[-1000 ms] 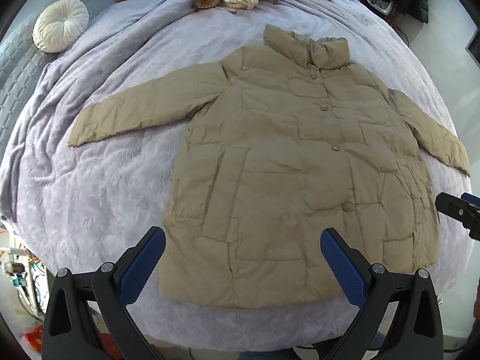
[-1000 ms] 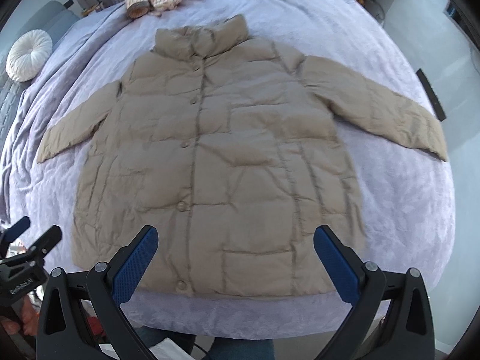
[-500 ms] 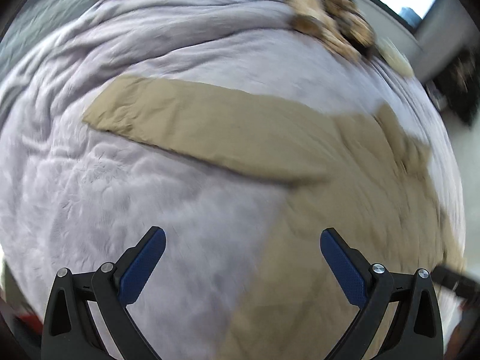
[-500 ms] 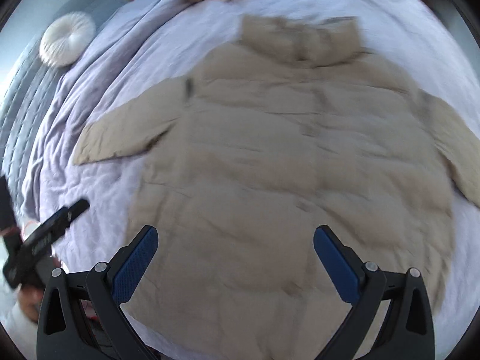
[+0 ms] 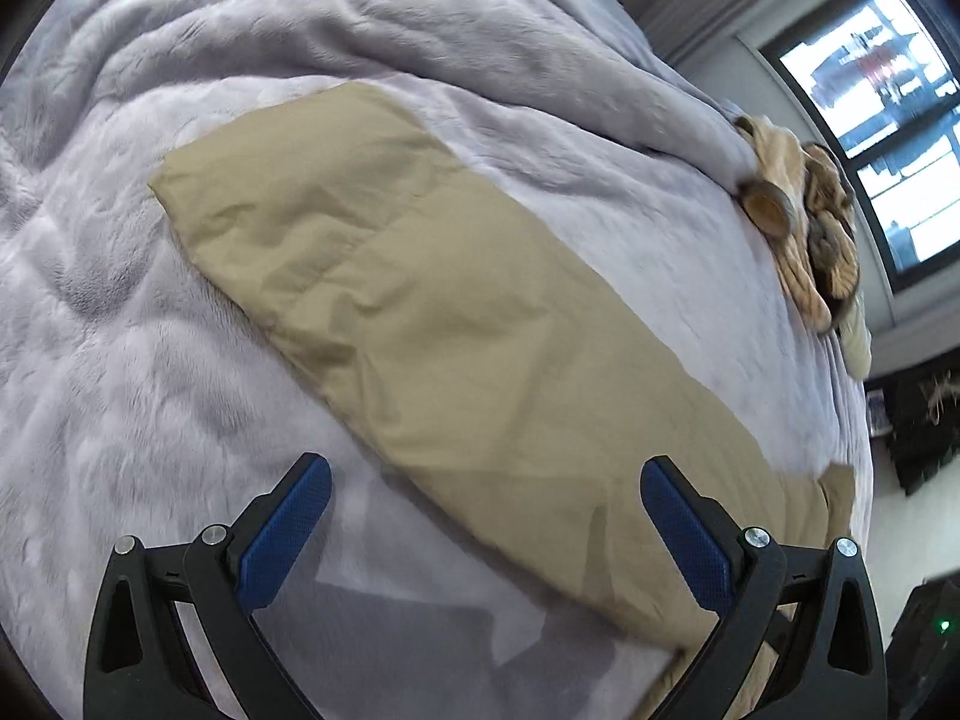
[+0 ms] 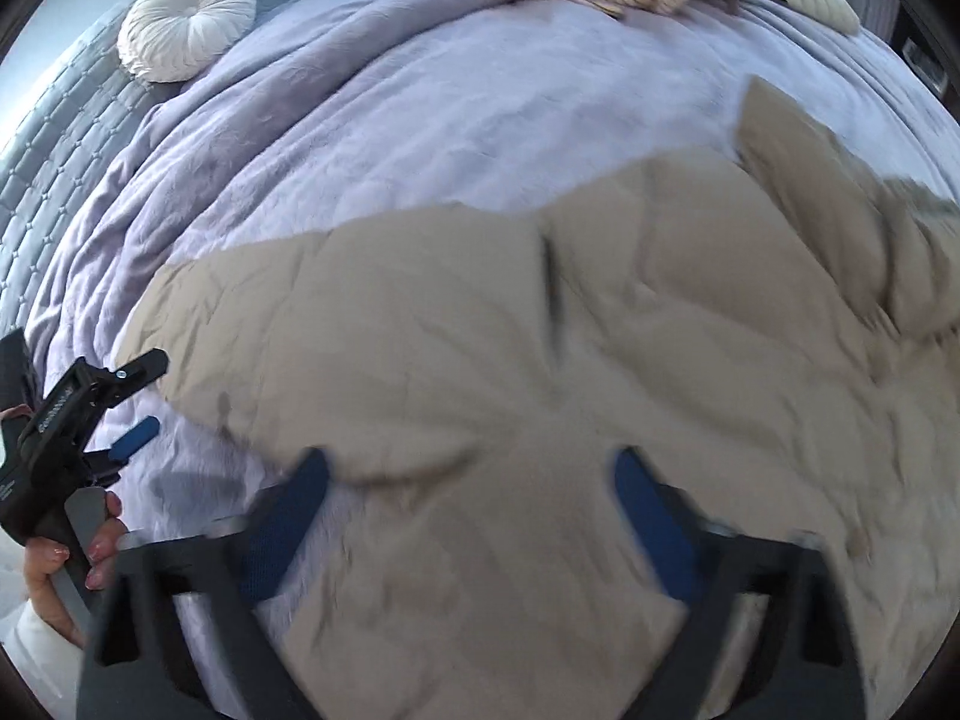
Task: Fold large clothes
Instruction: 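Grasp the coat's side edge with the left tool and fold it toward the buttons, then lay the folded side flat and open the left tool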
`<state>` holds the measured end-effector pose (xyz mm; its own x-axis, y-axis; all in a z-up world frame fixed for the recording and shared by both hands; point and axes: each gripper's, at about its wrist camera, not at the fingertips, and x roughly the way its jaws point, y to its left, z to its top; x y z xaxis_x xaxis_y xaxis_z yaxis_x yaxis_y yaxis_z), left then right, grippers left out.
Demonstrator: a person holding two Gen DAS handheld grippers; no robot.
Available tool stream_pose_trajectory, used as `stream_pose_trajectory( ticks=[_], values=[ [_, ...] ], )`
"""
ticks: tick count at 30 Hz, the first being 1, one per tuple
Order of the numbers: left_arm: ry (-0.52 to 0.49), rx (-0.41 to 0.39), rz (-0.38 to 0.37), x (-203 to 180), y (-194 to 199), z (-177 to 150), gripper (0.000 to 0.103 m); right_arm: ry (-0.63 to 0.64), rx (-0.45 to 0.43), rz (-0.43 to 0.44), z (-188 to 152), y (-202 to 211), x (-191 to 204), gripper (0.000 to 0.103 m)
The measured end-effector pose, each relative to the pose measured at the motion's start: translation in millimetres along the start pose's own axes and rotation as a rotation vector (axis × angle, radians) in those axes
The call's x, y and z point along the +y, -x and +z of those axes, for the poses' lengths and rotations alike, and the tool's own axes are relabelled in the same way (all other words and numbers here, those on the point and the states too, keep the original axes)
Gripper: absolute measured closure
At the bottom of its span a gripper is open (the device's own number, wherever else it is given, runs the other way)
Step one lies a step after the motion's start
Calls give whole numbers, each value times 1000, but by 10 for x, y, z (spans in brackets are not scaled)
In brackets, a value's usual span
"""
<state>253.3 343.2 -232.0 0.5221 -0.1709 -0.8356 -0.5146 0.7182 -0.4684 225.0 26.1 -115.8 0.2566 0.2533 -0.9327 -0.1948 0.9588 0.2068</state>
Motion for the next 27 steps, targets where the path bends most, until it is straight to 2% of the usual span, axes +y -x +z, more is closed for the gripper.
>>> stream_pose_trajectory(
  ticks=[1, 2, 3, 7, 10, 11, 12, 13, 14, 15, 16, 17, 19, 24, 27],
  values=[
    [8, -3, 3, 30, -41, 28, 0, 2, 11, 8, 18, -71, 4, 69],
    [20, -5, 5, 71, -91, 64, 0, 1, 18, 17, 34, -157, 12, 84],
    [32, -6, 5, 102, -124, 85, 0, 5, 20, 17, 45, -229, 20, 87],
    [78, -18, 15, 161, -262, 163, 0, 21, 56, -14, 4, -483, 4, 88],
    [82, -36, 45, 85, -310, 211, 0, -15, 80, -3, -4, -612, -81, 88],
    [79, -43, 52, 61, -307, 221, 5, -23, 81, 4, -4, -626, -86, 88],
    [76, -50, 58, 43, -302, 231, 18, -28, 81, 10, -6, -628, -93, 88],
    [68, -49, 56, 31, -295, 240, 25, -26, 81, 13, -10, -625, -101, 88],
    [62, -45, 48, 25, -289, 257, 39, -23, 80, 13, -16, -617, -102, 88],
    [60, -42, 22, 24, -286, 278, 62, -23, 79, 14, -24, -610, -108, 88],
    [59, -33, -24, 34, -286, 290, 75, -30, 77, 17, -29, -609, -123, 88],
    [66, -18, -98, 46, -287, 306, 94, -37, 75, 22, -34, -598, -141, 88],
    [63, -21, -141, 6, -240, 335, 94, -51, 69, 29, -35, -607, -161, 88],
    [-117, -77, -235, -479, 104, 327, 94, -77, 49, 62, -67, -565, -229, 88],
    [-216, -86, -338, -899, 344, 232, 94, -102, 33, 101, -108, -487, -298, 88]
  ],
)
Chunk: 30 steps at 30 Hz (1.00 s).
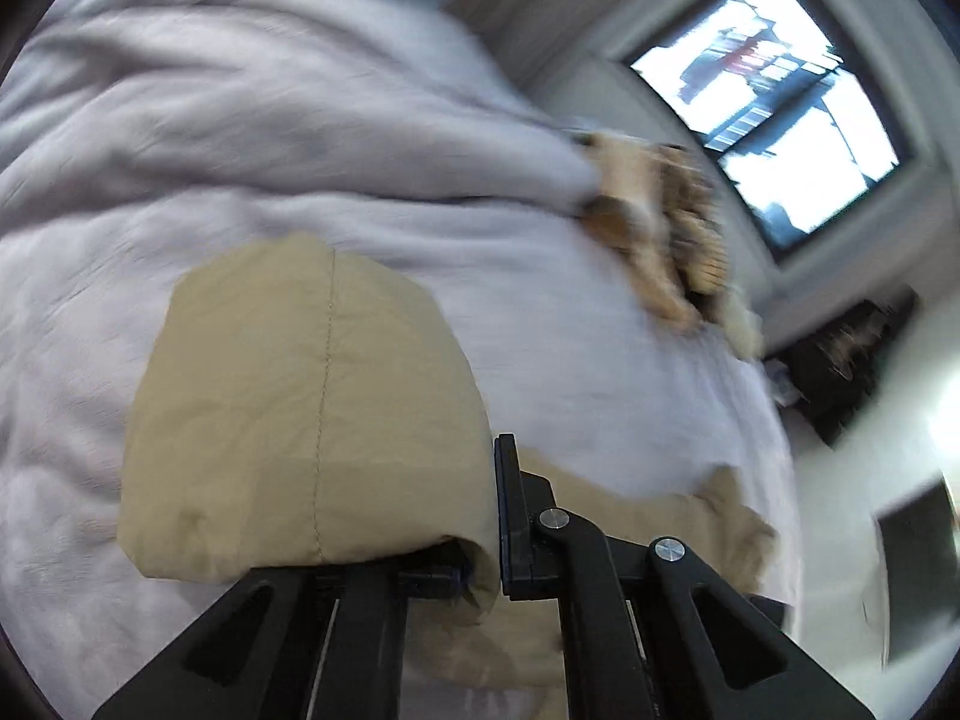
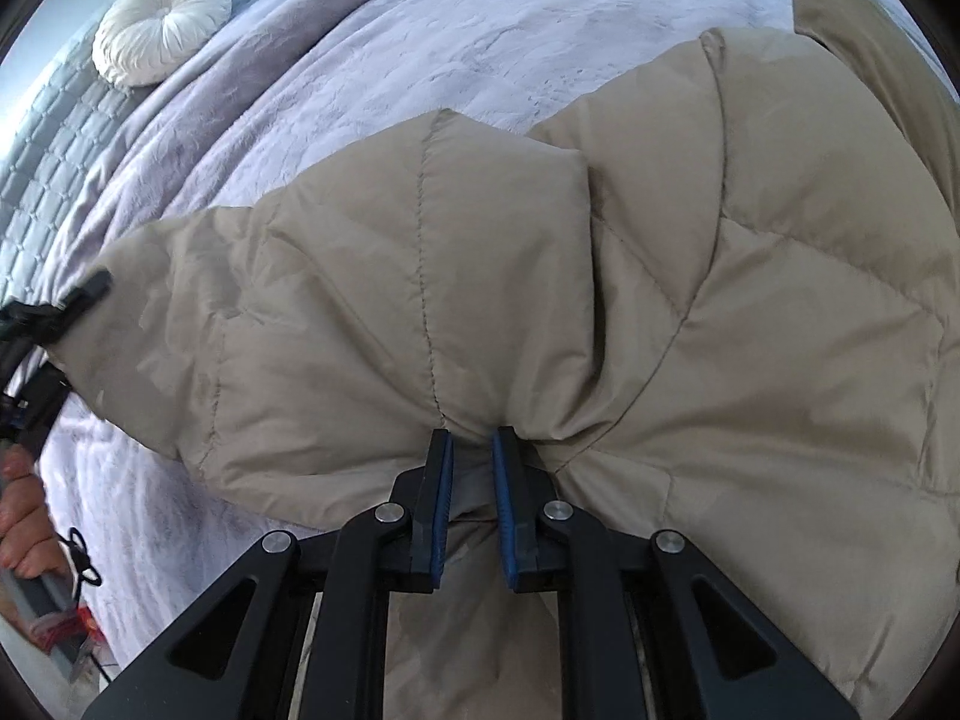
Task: Fold large clothes
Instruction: 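Lay the folded side flat and open the left tool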
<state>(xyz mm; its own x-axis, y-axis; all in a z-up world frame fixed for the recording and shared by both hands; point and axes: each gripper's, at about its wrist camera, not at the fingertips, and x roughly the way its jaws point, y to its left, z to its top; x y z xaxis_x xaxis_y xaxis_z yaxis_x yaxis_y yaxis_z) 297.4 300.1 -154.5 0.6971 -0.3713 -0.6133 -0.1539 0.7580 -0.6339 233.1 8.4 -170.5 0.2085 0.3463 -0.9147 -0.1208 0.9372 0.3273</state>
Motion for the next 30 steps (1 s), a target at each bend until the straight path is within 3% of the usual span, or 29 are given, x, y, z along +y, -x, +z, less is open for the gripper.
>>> stream_pose_trajectory(
  ticks=[7, 12, 15, 19, 24, 28, 29, 30],
  values=[
    [-219, 58, -237, -1266, -38, -285, 94, -46, -95, 70, -174, 650, -352, 88],
    [-363, 160, -296, -2080, -281, -825, 94, -110, -168, 35, -367, 1201, -915, 88],
    [-473, 221, -268, -2500, -485, -1280, 94, -191, -194, -7, -514, 1491, -1365, 88],
    [-620, 272, -161, -2827, -725, -1914, 94, -302, -233, -75, -802, 1819, -1920, 88],
    [-807, 285, 3, -2911, -924, -2541, 94, -420, -227, -101, -1145, 1976, -2419, 88],
    [-880, 315, 56, -2919, -1033, -2729, 92, -467, -219, -104, -1273, 1969, -2580, 88],
    [-882, 328, 56, -2921, -1077, -2743, 76, -469, -220, -106, -1284, 1995, -2613, 88],
    [-878, 342, 52, -2908, -1104, -2744, 43, -469, -221, -107, -1292, 2028, -2655, 88]
  ],
)
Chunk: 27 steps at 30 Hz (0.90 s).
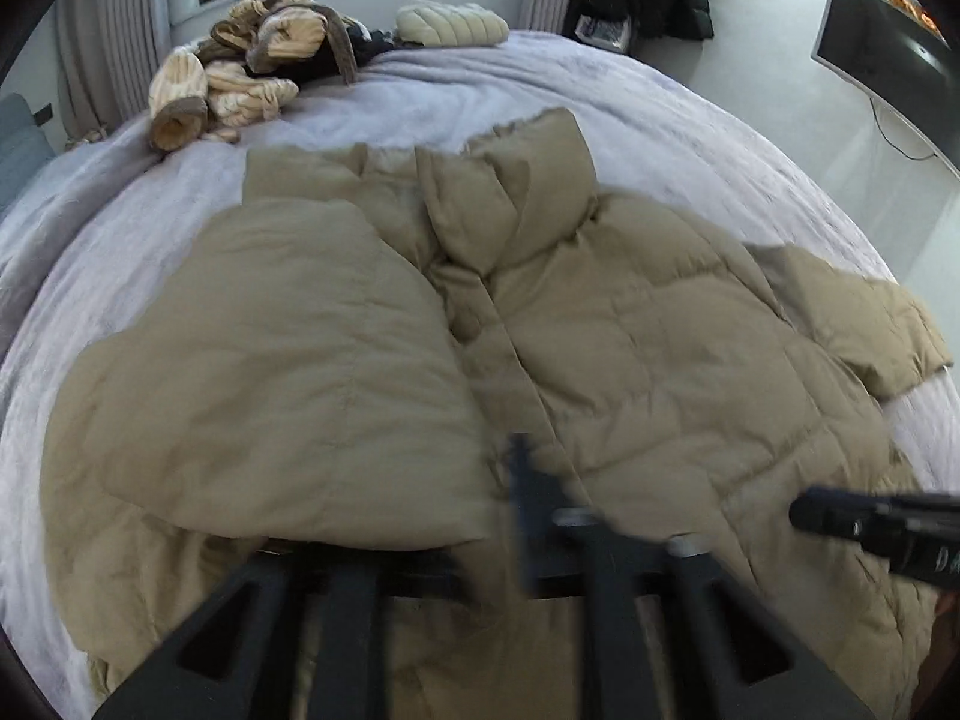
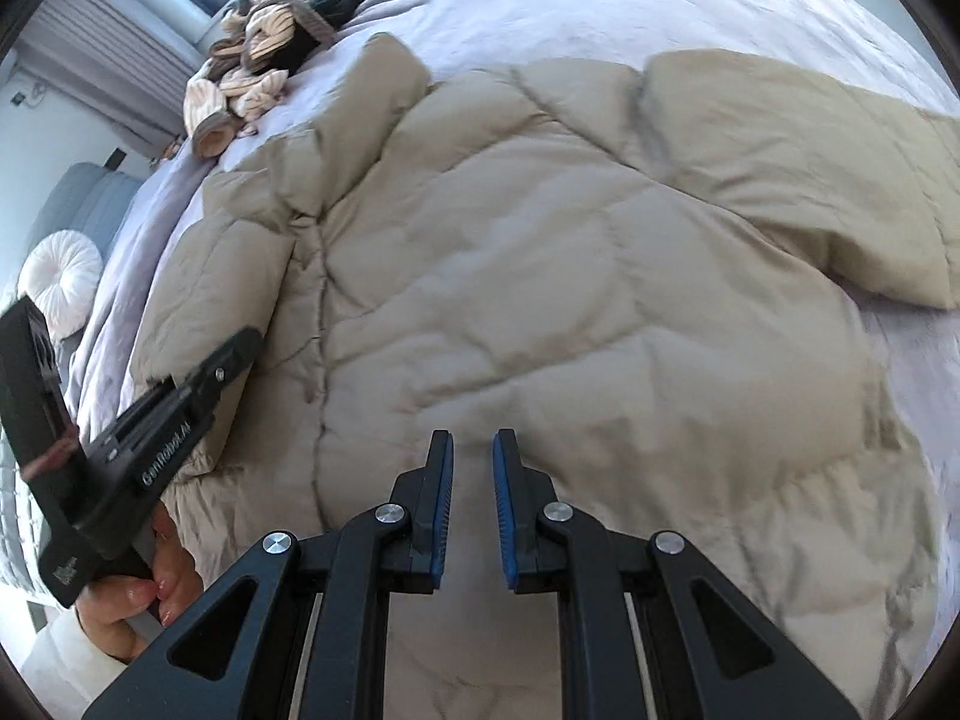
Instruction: Fold large clothes
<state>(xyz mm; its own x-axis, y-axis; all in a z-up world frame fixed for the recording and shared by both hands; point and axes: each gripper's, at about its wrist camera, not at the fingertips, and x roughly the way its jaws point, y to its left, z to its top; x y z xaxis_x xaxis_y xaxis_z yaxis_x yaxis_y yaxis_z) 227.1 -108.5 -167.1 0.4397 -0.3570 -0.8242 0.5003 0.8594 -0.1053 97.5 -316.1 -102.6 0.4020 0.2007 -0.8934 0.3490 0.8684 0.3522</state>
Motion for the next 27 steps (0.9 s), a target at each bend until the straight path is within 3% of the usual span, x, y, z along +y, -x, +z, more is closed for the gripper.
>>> stream_pose_trajectory(
  ticks=[2, 5, 9, 10, 11, 12, 13, 17, 19, 22, 24, 25, 26, 27],
  values=[
    [5, -14, 8, -8, 76, -31, 19, 2, -2, -6, 31, -2, 11, 88],
    [-34, -11, 15, 28, 184, -17, 19, 15, 0, -10, 34, 16, -7, 87],
    [-1, -57, 59, 284, 524, -144, 19, 105, -11, -15, 22, 56, 277, 83],
    [21, -67, 86, 388, 605, -192, 19, 152, -22, -21, 16, 74, 425, 61],
    [63, -76, 135, 562, 707, -272, 19, 191, -36, -24, 7, 92, 551, 30],
    [93, -75, 170, 690, 759, -333, 19, 242, -59, -20, -2, 108, 712, 18],
    [138, -67, 219, 875, 816, -418, 19, 300, -83, -10, -7, 113, 903, 12],
    [288, -23, 337, 1489, 845, -617, 19, 600, -137, -90, -147, -68, 1773, 12],
    [374, -24, 344, 1748, 859, -643, 19, 780, -149, -222, -292, -351, 2164, 12],
    [510, -37, 308, 2152, 800, -612, 19, 950, -225, -381, -417, -716, 2443, 12],
    [551, -16, 296, 2296, 683, -588, 19, 975, -262, -457, -374, -852, 2484, 19],
    [565, -10, 293, 2353, 629, -568, 19, 943, -271, -456, -294, -857, 2447, 52],
    [567, -12, 288, 2366, 593, -558, 19, 892, -266, -440, -207, -824, 2393, 101],
    [564, -17, 278, 2362, 576, -539, 19, 792, -268, -406, -80, -729, 2280, 97]
  ],
)
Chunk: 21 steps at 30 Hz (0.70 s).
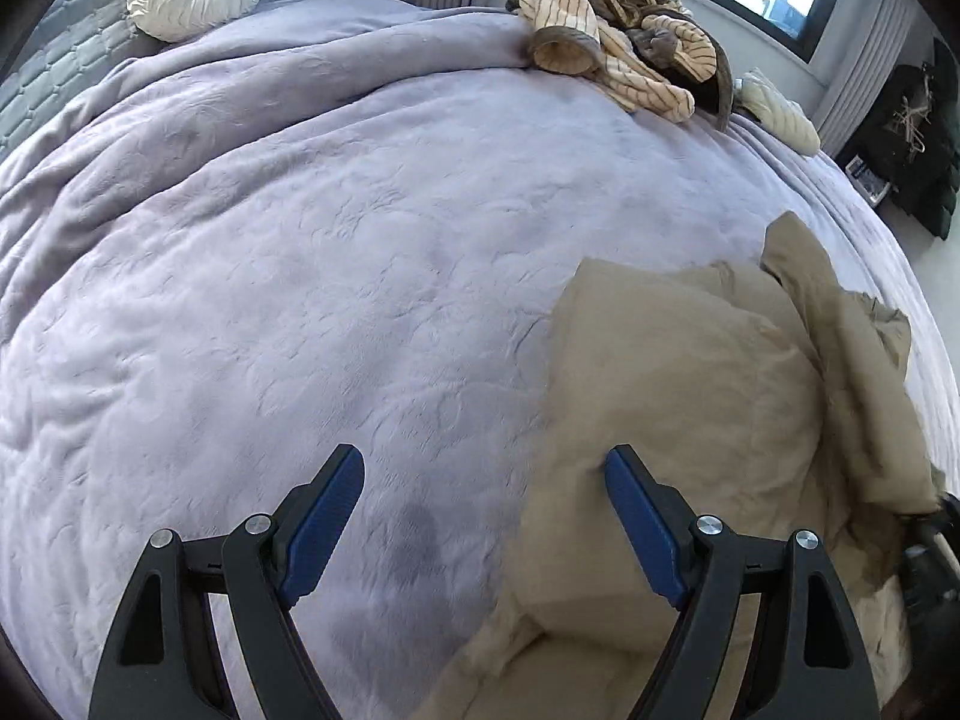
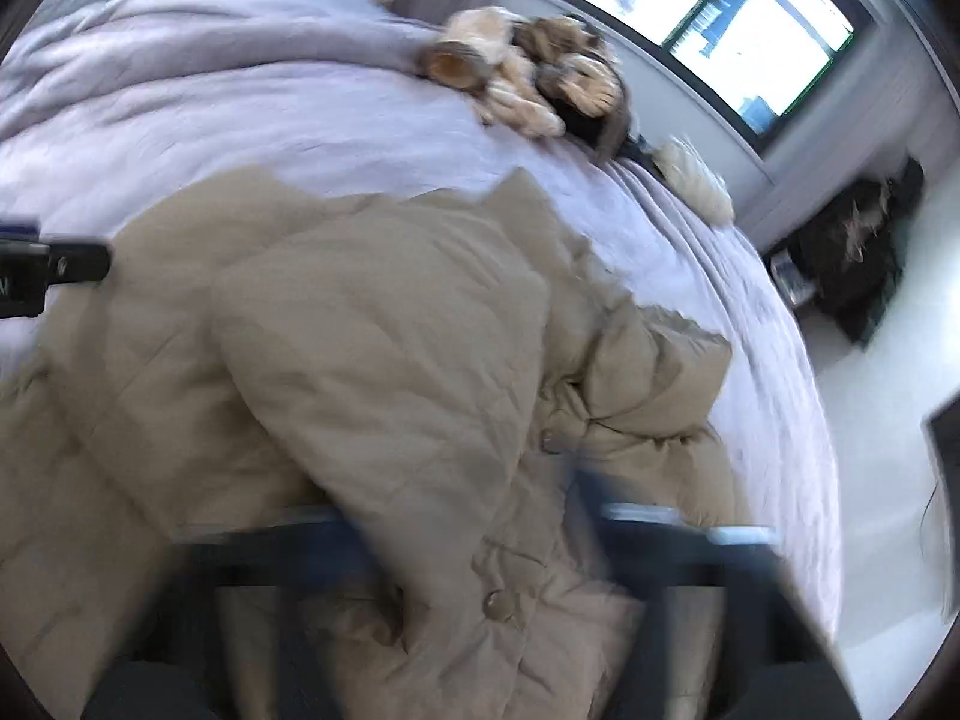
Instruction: Fold large clothes
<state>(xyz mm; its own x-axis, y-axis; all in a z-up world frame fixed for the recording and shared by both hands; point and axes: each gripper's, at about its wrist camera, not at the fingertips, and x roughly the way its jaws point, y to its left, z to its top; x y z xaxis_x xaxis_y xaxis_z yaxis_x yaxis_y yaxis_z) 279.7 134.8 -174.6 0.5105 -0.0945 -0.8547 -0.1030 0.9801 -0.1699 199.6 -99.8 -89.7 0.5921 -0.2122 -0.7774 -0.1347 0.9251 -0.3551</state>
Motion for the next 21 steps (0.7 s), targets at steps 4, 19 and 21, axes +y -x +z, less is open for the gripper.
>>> stream_pose_trajectory(
  ticks=[4, 19, 21],
  values=[
    [-9, 24, -93, -42, -75, 70, 19, -456, 61, 154, -315, -98, -926, 97],
    [53, 172, -271, -45, -625, 415, 81, -1099, 218, 532, -1097, -700, -1745, 88],
    [46, 179, -237, 22, -680, 424, 81, -1071, 217, 539, -1023, -717, -1628, 89]
  ],
)
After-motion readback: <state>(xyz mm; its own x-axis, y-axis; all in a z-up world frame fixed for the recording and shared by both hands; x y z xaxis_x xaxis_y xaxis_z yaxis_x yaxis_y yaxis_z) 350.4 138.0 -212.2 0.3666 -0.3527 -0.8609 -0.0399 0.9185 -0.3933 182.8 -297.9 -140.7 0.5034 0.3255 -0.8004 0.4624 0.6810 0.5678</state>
